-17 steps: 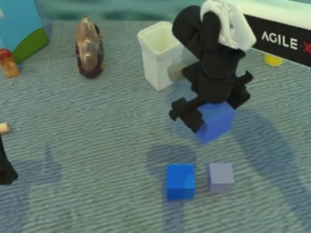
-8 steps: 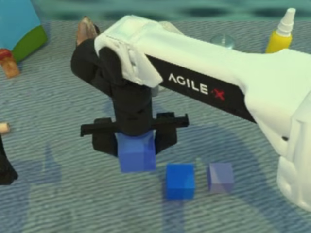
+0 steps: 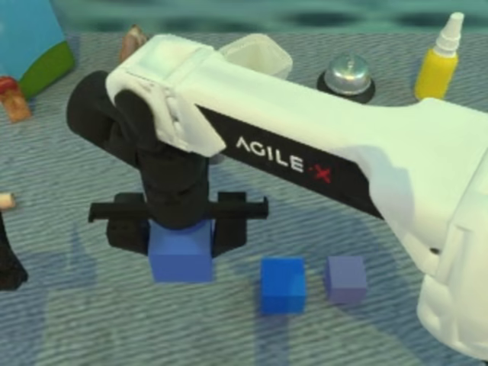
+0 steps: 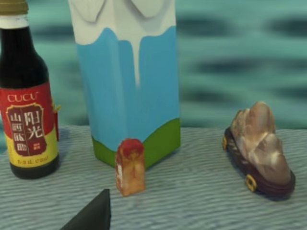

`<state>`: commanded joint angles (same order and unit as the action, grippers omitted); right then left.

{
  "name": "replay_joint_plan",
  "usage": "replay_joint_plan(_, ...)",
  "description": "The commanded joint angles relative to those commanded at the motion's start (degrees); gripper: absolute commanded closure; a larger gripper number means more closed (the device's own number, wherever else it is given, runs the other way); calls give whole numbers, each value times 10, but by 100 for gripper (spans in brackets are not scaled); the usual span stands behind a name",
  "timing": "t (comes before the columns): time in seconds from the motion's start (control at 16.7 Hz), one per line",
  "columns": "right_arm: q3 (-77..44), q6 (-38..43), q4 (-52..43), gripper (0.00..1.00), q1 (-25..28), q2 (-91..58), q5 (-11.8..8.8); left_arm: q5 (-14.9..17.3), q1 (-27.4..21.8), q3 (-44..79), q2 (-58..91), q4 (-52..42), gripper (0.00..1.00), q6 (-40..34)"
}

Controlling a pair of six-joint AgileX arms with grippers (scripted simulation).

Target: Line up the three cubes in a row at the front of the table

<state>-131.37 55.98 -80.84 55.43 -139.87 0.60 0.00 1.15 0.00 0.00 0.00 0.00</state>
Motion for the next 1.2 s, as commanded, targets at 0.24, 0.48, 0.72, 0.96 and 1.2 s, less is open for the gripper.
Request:
replay_joint_plan(0.24,25,0,24,100,-1,1,-1,0,0,0,0,0,0,0)
replay_joint_plan(0.48,110,1,118,100,1,-6,0,0,0,0,0,0,0,0)
replay_joint_plan(0.72,141,3,151,100,3,-10,0,0,0,0,0,0,0,0)
replay_joint_plan(0.96,141,3,151,85,3,-10,0,0,0,0,0,0,0,0)
replay_joint_plan(1.2,141,3,151,55,3,-10,0,0,0,0,0,0,0,0)
